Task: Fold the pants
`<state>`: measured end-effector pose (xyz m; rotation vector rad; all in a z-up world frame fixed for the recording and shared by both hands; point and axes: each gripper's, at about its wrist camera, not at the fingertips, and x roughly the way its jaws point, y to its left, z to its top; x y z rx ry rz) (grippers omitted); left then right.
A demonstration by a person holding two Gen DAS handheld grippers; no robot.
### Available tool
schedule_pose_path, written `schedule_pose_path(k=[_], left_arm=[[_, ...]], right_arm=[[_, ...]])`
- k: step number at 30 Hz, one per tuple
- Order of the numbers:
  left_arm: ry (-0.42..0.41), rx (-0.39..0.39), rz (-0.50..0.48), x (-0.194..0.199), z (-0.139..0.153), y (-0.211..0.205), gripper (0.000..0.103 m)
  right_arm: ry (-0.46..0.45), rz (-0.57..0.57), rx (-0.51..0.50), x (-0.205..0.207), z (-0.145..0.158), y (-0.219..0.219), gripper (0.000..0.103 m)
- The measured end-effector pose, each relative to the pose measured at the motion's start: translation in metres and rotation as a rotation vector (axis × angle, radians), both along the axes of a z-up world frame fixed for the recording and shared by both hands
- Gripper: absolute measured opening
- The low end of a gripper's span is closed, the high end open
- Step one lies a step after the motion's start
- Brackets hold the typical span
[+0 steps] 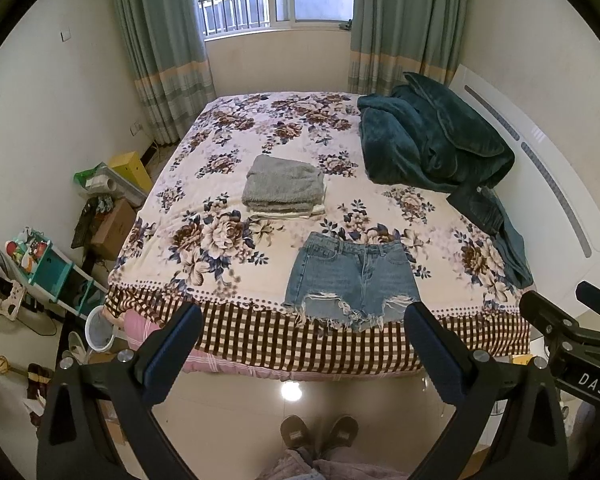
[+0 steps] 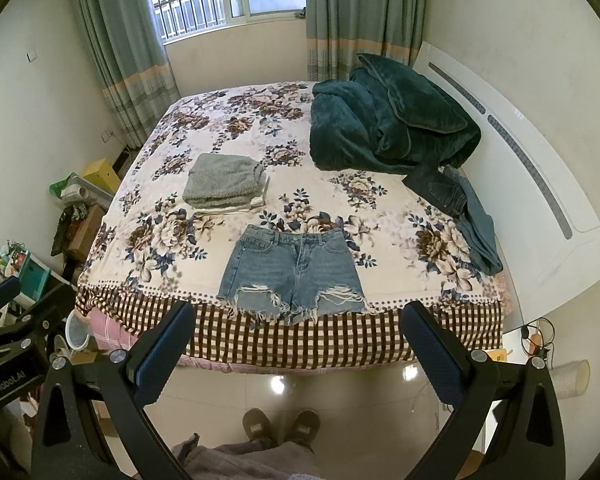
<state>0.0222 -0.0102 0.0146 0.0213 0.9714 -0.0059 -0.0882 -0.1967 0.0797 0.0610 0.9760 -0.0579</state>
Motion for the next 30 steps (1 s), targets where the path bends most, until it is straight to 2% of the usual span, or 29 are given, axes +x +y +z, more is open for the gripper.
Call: schedule_pose_path(k=[17, 22, 30], left_arm=[[-0.008, -0.004, -0.003, -0.006, -0.003, 0.004, 0.103], [-0.010, -0.006, -0.003, -0.007, -0.003, 0.005, 0.103], [-0.013, -0.006, -0.003, -0.001, 0.002, 0.002, 0.103]], right_arm=[[-0.001, 0.002, 0.007, -0.002, -0.002, -0.002, 0.103], [-0.005, 0.008, 0.007, -0.001, 0.023, 0.019, 0.103], [-0.007, 0.008, 0.006, -0.001, 0.027, 0.019, 0.103]])
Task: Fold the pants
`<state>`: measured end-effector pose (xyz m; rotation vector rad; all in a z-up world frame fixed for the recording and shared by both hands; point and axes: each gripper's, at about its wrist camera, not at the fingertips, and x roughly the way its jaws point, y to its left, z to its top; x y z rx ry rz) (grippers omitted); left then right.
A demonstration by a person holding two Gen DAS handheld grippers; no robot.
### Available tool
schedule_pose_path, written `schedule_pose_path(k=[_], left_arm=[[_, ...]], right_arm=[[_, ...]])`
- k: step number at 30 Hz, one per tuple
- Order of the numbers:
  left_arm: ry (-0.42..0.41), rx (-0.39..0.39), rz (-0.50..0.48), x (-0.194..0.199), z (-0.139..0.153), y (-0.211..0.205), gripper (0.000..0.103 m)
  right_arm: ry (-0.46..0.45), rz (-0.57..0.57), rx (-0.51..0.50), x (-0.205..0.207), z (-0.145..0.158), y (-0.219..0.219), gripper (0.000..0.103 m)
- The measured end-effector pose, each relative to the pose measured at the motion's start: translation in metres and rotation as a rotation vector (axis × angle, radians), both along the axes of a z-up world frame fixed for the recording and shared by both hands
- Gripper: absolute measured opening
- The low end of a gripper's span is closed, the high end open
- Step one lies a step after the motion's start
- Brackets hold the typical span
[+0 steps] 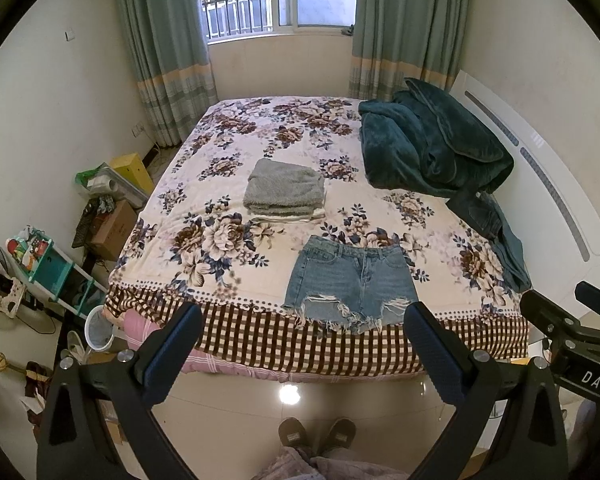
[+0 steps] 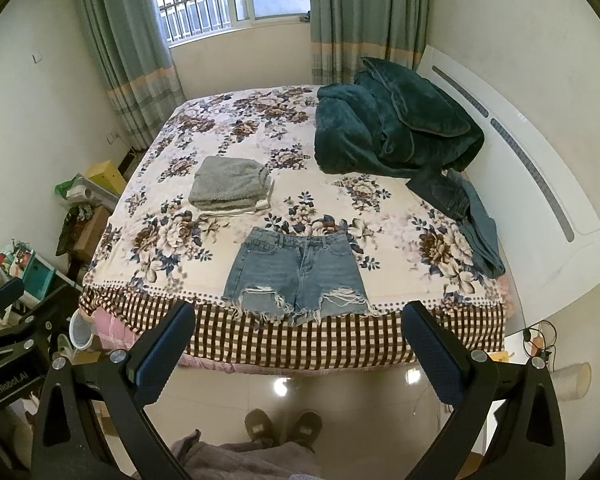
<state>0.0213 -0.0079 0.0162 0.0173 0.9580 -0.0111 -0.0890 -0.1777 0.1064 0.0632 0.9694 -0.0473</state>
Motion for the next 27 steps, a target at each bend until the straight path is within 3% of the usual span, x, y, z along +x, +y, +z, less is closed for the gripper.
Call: schedule_pose_path(k=[18, 19, 27], left_arm=[[-0.006, -0.003, -0.001, 0.000, 0.001, -0.001, 0.103], [-0.006, -0.004, -0.001, 0.009, 0.015, -0.006, 0.103], [-0.001, -0.008, -0.006, 0.014, 0.019, -0.009, 0.103]], right_arm=[[-0.004, -0.002, 0.005, -0.003, 0.002, 0.001, 0.103], [-0.004, -0.003, 0.004, -0.004, 0.002, 0.001, 0.103], [0.012, -0.022, 0.002, -0.003, 0.010, 0.013, 0.103]])
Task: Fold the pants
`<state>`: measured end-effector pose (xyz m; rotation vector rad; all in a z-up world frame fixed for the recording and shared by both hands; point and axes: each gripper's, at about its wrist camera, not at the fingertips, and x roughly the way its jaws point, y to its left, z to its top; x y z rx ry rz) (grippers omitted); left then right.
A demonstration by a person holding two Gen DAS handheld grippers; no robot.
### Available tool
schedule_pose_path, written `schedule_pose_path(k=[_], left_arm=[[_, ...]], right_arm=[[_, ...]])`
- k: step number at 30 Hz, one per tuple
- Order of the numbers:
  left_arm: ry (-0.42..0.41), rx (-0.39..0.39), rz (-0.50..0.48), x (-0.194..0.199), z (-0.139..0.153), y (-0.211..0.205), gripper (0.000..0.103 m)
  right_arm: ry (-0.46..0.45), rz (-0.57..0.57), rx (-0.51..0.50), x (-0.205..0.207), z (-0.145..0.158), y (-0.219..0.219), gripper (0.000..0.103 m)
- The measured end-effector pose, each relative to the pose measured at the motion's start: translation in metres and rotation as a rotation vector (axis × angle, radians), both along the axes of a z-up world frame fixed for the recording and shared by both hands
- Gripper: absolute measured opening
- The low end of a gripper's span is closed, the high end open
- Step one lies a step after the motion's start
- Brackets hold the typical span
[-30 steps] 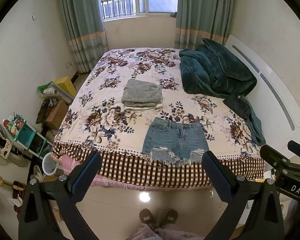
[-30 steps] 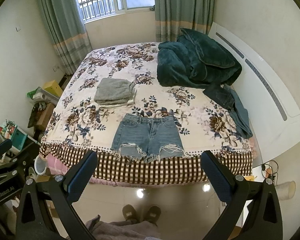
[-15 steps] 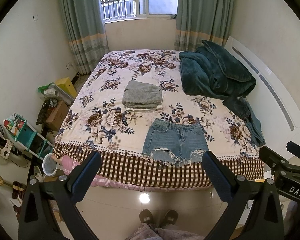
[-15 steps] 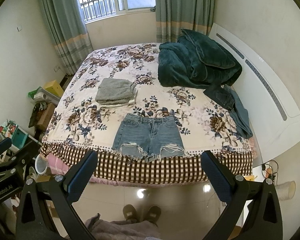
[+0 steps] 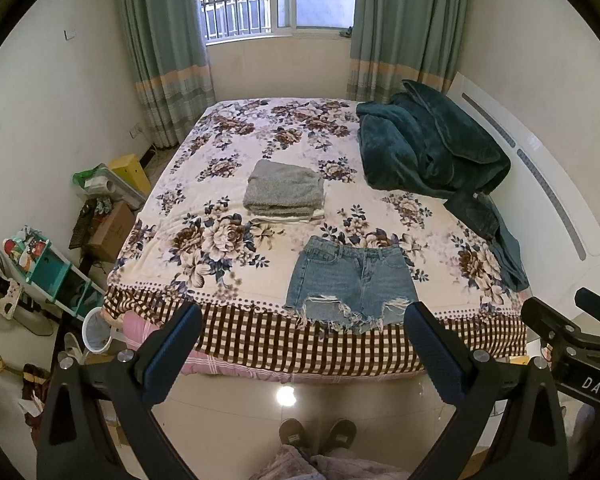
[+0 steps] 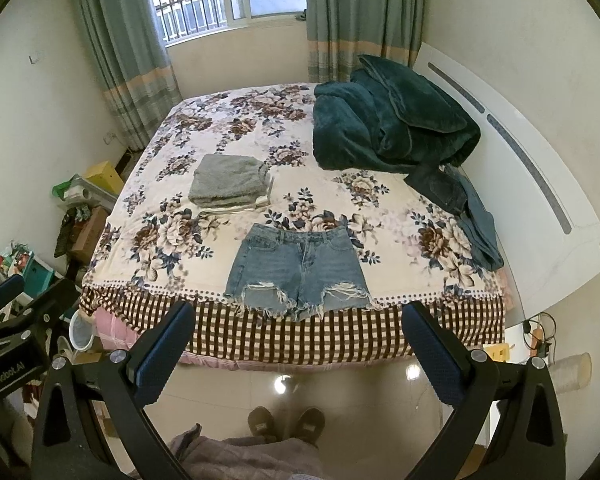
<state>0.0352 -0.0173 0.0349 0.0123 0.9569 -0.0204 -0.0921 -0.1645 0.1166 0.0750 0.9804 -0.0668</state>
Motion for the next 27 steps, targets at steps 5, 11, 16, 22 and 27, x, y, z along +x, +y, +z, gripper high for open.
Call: schedule_pose_path(k=[5, 11, 16, 22, 27], left_arm=[[-0.013, 0.025, 0.010, 0.018, -0.004, 0.003, 0.103], [0.010, 0.043, 0.021, 0.065, -0.050, 0.013, 0.103], [0.080, 0.059, 0.035, 0.117, -0.095, -0.004, 0.103], [0.152, 0.074, 0.081, 0.153, -0.159, -0.015, 0.103], [0.227, 0.098, 0.175, 0.209, -0.225, -0.052, 0.103]], right_arm=[[0.025, -0.051, 0.025, 0.016, -0.025, -0.004, 0.103], [0.052, -0.100, 0.026, 0.059, -0.069, -0.012, 0.103], [0.102, -0.117, 0.032, 0.115, -0.125, -0.036, 0.103], [0.219, -0.086, 0.088, 0.201, -0.208, -0.083, 0.103], [0.348, -0.007, 0.120, 0.290, -0.291, -0.132, 0.103]])
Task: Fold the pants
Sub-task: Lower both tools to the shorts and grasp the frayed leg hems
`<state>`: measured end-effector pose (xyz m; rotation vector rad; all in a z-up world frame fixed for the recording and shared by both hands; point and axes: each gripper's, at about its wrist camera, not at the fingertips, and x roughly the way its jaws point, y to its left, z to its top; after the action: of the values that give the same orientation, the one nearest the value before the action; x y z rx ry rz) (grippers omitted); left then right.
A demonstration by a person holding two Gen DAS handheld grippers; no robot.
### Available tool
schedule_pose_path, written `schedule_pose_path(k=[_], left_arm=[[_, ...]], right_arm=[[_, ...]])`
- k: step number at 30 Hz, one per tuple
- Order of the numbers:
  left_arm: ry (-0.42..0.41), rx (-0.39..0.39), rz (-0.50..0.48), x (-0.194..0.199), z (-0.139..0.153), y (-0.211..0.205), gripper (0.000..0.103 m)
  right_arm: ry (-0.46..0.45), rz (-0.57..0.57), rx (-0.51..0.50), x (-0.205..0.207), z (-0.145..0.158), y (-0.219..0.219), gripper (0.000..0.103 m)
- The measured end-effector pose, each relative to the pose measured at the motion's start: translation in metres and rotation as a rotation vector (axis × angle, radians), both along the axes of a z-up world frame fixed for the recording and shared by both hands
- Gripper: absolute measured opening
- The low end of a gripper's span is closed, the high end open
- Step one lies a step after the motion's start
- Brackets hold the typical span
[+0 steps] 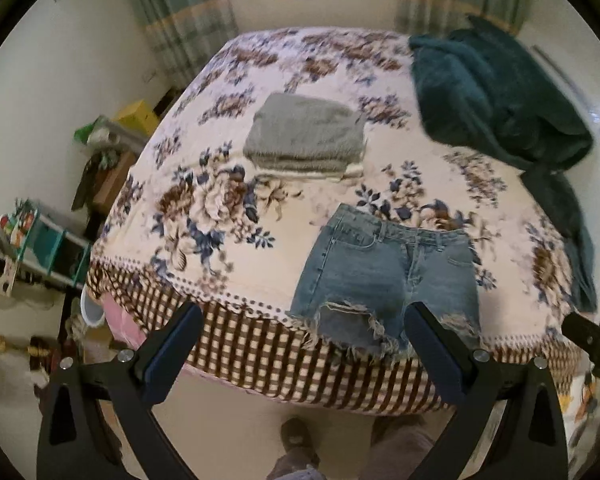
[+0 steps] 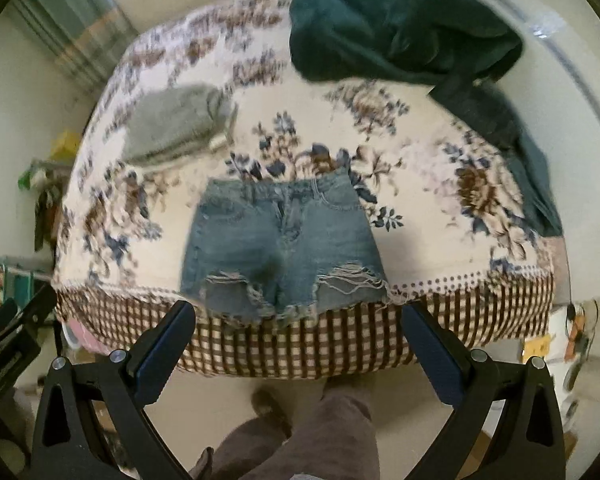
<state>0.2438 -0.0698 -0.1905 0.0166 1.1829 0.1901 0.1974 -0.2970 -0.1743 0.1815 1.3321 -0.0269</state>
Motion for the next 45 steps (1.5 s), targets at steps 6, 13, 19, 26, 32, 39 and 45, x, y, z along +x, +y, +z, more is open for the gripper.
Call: schedule_pose_path(k=[6, 13, 19, 26, 32, 39, 45], left_arm=[[0.096, -0.008, 0.094, 0.048, -0.091, -0.043, 0.103], [0.240, -0.064, 0.090, 0.065, -0.222, -0.130, 0.103], [0.350, -0.114, 0.012, 0.044, -0.317, -0.243, 0.103], [0.434, -0.107, -0.026, 0.032, -0.387, -0.314, 0.103], [0.388, -0.126, 0.067, 0.036, -0.391, -0.291, 0.069], [0.317, -0.269, 0.045, 0.036, -0.358, -0.252, 0.003], [0.234, -0.370, 0.064, 0.028, -0.307, -0.199, 0.002]], right_arm=[[0.110, 0.118, -0.005, 0.101, -0.107, -0.059, 0.103], [0.211, 0.147, 0.035, 0.175, -0.234, -0.127, 0.103], [0.299, 0.156, 0.064, 0.202, -0.322, -0.175, 0.068], [0.383, 0.209, 0.115, 0.217, -0.381, -0.191, 0.068], [0.434, 0.231, 0.240, 0.244, -0.423, -0.160, 0.069], [0.446, 0.194, 0.302, 0.265, -0.455, -0.128, 0.026], [0.370, 0.206, 0.205, 0.256, -0.401, -0.099, 0.008]])
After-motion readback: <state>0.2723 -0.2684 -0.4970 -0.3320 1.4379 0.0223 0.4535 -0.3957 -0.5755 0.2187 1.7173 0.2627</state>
